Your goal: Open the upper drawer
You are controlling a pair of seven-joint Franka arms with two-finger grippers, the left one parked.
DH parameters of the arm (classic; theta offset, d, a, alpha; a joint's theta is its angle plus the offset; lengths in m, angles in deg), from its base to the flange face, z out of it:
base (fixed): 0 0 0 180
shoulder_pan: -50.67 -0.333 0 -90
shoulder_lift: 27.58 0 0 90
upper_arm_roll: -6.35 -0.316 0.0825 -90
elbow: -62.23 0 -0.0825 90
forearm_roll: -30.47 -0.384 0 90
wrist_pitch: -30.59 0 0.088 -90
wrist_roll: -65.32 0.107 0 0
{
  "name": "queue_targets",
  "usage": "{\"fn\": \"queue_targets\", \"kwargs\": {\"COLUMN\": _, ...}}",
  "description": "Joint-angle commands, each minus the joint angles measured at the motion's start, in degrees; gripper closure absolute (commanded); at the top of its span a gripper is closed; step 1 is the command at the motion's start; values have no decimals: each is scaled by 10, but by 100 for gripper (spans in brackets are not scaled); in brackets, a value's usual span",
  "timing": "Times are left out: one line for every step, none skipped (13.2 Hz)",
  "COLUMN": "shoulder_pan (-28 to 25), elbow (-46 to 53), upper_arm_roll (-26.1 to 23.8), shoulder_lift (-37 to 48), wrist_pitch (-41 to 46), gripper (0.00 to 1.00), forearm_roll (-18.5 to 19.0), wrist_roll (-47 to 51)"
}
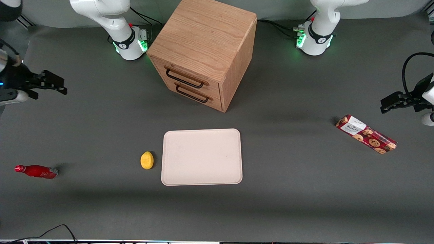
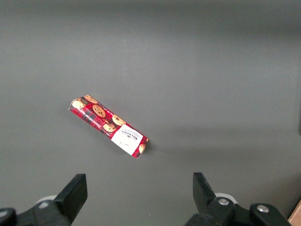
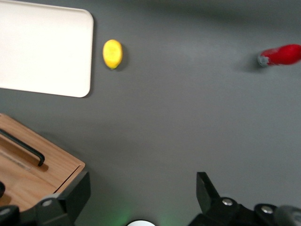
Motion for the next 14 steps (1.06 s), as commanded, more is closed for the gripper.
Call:
{"fn": "queue_targets", "kwargs": {"shoulder_pan": -55, "elbow": 14, "upper_arm_roll": 0, "shoulder_lift": -6, "wrist_pitch": 12, "gripper": 0, "forearm_roll": -4, "wrist_roll": 9}}
{"fn": "queue_targets", "kwargs": {"shoulder_pan": -71, "elbow": 12, "upper_arm_roll": 1, "shoulder_lift": -7, "wrist_pitch": 12, "gripper": 0, "forearm_roll": -16, "wrist_roll": 9}}
{"fn": "queue_targets", "kwargs": {"shoulder_pan": -84, "elbow": 12, "upper_arm_roll": 2, "shoulder_lift": -7, "wrist_pitch": 12, "gripper": 0, "forearm_roll": -28, "wrist_roll": 8}}
{"fn": "queue_targets", "kwargs": {"shoulder_pan": -101, "elbow": 12, "upper_arm_roll": 3, "shoulder_lift": -7, "wrist_pitch": 13, "gripper": 0, "forearm_roll": -31, "wrist_roll": 8}}
{"fn": "queue_targets", "kwargs": {"shoulder_pan": -119, "elbow": 12, "upper_arm_roll": 4, "shoulder_lift": -7, "wrist_pitch": 12, "gripper": 0, "forearm_roll": -31, "wrist_roll": 9}}
{"fn": "queue_targets", "kwargs": {"shoulder_pan": -139, "elbow": 12, "upper_arm_roll": 6, "shoulder_lift": -7, "wrist_pitch": 13, "gripper": 0, "forearm_roll": -32, "wrist_roll": 9}}
{"fn": "queue_targets", "kwargs": {"shoulder_pan": -154, "elbow": 12, "upper_arm_roll": 6, "shoulder_lift": -8, "wrist_pitch": 12, "gripper": 0, "forearm_roll": -33, "wrist_roll": 9}}
{"fn": "queue_targets", "kwargs": {"shoulder_pan": -163, "elbow": 11, "upper_arm_roll": 6, "shoulder_lift": -9, "wrist_pitch": 12, "gripper": 0, "forearm_roll": -43, "wrist_roll": 9}}
{"fn": "queue_targets", "kwargs": {"shoulder_pan": -165, "elbow": 11, "upper_arm_roll": 6, "shoulder_lift": -12, "wrist_pitch": 12, "gripper": 0, "forearm_roll": -67, "wrist_roll": 8}}
{"fn": "queue_targets", "kwargs": {"shoulder_pan": -167, "elbow": 8, "upper_arm_roll": 5, "shoulder_lift": -17, "wrist_pitch": 12, "gripper": 0, "forearm_roll": -85, "wrist_roll": 6}}
{"fn": "queue_targets", "kwargs": {"shoulder_pan": -179, "elbow": 3, "upper_arm_roll": 5, "shoulder_lift": -20, "wrist_pitch": 12, "gripper": 0, "forearm_roll": -97, "wrist_roll": 6}}
{"fn": "queue_targets", "kwargs": {"shoulder_pan": -184, "elbow": 0, "upper_arm_roll": 0, "shoulder_lift": -25, "wrist_pitch": 11, "gripper": 0, "forearm_roll": -98, "wrist_roll": 6}}
{"fn": "queue_targets", "kwargs": {"shoulder_pan": -185, "elbow": -2, "upper_arm_roll": -12, "shoulder_lift": -29, "wrist_pitch": 11, "gripper": 0, "forearm_roll": -106, "wrist_roll": 5}}
{"fn": "queue_targets", "kwargs": {"shoulder_pan": -183, "elbow": -5, "upper_arm_roll": -32, "shoulder_lift": -36, "wrist_pitch": 10, "gripper": 0, "forearm_roll": -128, "wrist_roll": 5}}
